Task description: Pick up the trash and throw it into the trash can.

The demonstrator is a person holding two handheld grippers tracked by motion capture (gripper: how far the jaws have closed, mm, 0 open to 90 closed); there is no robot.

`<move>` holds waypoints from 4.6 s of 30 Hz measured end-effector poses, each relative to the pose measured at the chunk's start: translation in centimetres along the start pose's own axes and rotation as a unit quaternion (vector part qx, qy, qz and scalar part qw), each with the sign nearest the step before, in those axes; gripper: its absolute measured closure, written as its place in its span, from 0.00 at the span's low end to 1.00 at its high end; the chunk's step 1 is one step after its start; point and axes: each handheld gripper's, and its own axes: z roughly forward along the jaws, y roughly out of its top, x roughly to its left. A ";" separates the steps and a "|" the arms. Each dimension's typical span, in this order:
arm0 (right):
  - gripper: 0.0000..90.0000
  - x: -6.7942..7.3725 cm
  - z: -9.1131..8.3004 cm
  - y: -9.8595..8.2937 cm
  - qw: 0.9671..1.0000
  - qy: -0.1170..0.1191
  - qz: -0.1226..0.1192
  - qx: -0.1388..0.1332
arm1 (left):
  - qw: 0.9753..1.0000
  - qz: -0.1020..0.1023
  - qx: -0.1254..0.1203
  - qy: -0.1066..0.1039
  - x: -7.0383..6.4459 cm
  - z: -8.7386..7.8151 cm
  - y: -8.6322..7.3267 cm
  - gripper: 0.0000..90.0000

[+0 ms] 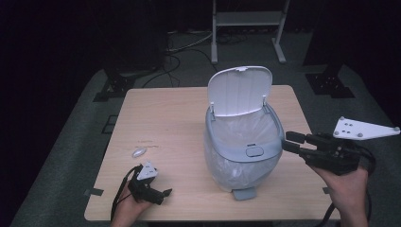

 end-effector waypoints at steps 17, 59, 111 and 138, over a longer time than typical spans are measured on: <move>0.26 -1.7 -0.5 -3.7 0.998 -0.064 0.013 0.007 | 1.000 0.000 0.000 0.000 0.0 0.0 0.0 0.00; 0.02 -5.0 2.9 -15.1 0.983 -0.162 0.039 0.076 | 1.000 0.000 0.000 0.000 0.0 0.0 0.0 0.00; 0.01 -7.9 5.7 -20.8 0.955 -0.198 0.080 0.206 | 0.998 -0.051 -0.033 0.014 2.7 -4.8 1.6 0.36; 0.01 -7.9 5.7 -20.8 0.955 -0.198 0.080 0.206 | 0.993 -0.089 -0.035 0.076 8.3 -4.7 2.3 0.58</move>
